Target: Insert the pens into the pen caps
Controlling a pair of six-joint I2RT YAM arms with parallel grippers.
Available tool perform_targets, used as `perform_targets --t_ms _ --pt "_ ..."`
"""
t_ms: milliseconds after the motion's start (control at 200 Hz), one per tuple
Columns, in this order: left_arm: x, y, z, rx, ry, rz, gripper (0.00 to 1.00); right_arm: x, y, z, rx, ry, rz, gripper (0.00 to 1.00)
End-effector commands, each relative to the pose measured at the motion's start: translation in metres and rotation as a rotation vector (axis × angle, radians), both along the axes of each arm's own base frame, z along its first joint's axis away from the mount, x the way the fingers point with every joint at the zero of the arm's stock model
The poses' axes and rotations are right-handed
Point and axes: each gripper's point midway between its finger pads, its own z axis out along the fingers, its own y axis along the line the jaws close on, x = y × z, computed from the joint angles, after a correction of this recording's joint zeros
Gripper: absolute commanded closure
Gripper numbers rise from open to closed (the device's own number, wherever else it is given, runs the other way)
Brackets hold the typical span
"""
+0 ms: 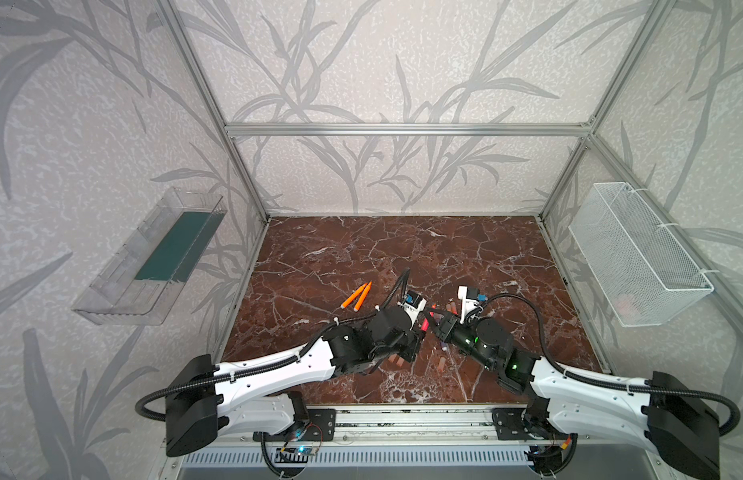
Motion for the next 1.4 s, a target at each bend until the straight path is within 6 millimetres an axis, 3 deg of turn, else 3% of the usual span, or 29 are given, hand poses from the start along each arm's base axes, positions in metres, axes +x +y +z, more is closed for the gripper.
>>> perform_targets --t_ms 0,410,585,605,685,785,1010,1100,1129,1234,1339,1394 --pt "0.003 -0.009 0.012 -0.076 -0.073 -0.022 0.86 0.002 0.002 0.007 0.016 -0.009 -0.003 1.00" --pt "0.011 -0.008 0.021 -0.118 -0.178 -0.009 0.58 -0.010 0.013 0.019 0.093 -0.019 0.025 1.00" --pt "0.012 -0.007 0.019 -0.121 -0.195 -0.013 0.57 -0.011 0.013 0.026 0.152 -0.028 0.024 1.00" --pt "0.012 -0.007 0.018 -0.119 -0.194 -0.014 0.57 -0.019 0.019 0.027 0.157 -0.027 0.052 1.00" --pt "0.012 -0.008 0.016 -0.117 -0.197 -0.015 0.57 -0.022 0.020 0.028 0.165 -0.029 0.059 1.00" --pt "0.012 -0.008 0.016 -0.126 -0.201 -0.018 0.65 -0.024 0.022 0.026 0.161 -0.025 0.058 1.00" --pt "0.012 -0.005 0.015 -0.122 -0.198 -0.007 0.96 -0.021 0.017 0.016 0.136 -0.006 0.021 1.00" --pt "0.014 -0.002 0.014 -0.115 -0.200 0.012 1.00 -0.021 0.012 0.016 0.107 -0.018 0.006 0.82" --pt "0.016 0.001 0.013 -0.108 -0.199 0.029 1.00 -0.021 0.009 0.007 0.060 -0.008 -0.003 0.75" --pt "0.030 0.019 0.009 -0.071 -0.196 0.111 1.00 -0.022 -0.015 -0.003 -0.059 0.005 -0.060 0.56" --pt "0.058 0.050 0.018 -0.034 -0.109 0.254 1.00 -0.026 -0.049 -0.016 -0.250 0.040 -0.123 0.48" --pt "0.068 0.068 0.032 -0.016 -0.046 0.333 1.00 -0.030 -0.063 -0.019 -0.312 0.039 -0.136 0.46"
